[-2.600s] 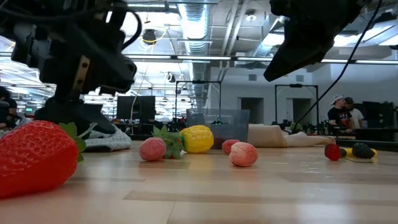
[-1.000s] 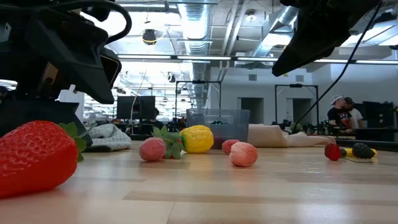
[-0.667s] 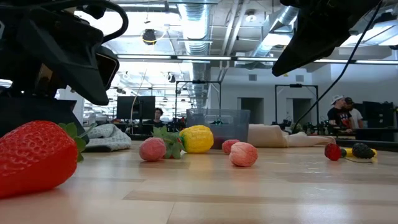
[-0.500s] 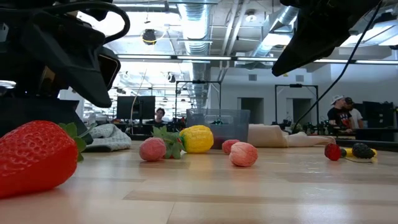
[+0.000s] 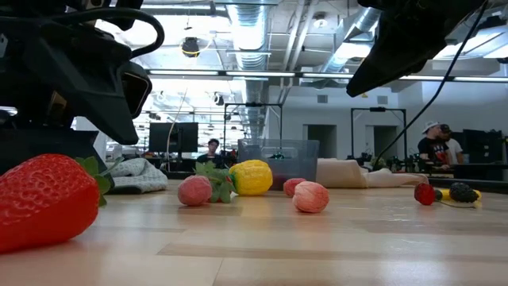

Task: Pick and placing Produce into tupperware
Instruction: Put the red strawberry into the black bin

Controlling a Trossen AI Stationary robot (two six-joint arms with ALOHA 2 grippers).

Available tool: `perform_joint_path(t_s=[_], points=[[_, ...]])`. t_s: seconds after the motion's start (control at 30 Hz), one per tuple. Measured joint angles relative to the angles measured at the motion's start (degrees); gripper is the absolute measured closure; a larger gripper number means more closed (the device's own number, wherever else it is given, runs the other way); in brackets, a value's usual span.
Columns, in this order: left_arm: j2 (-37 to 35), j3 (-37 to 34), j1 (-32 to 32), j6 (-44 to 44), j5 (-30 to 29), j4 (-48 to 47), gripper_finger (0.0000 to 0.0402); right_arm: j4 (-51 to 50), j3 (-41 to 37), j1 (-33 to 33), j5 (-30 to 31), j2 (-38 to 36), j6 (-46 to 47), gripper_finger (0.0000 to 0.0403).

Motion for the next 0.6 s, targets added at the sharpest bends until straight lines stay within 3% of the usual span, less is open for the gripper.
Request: perform_joint_path(t_s=[0.43, 0.6], points=[[0.0, 0.0, 0.0, 0.0, 0.0, 0.1, 0.0241, 0.0, 0.0, 0.0, 0.0, 0.0, 0.0, 0.0280], [0.0, 0.0, 0.0, 0.0, -0.2, 0.2, 0.0265, 0.0, 0.0, 0.0, 0.0, 0.0, 0.0, 0.0280]])
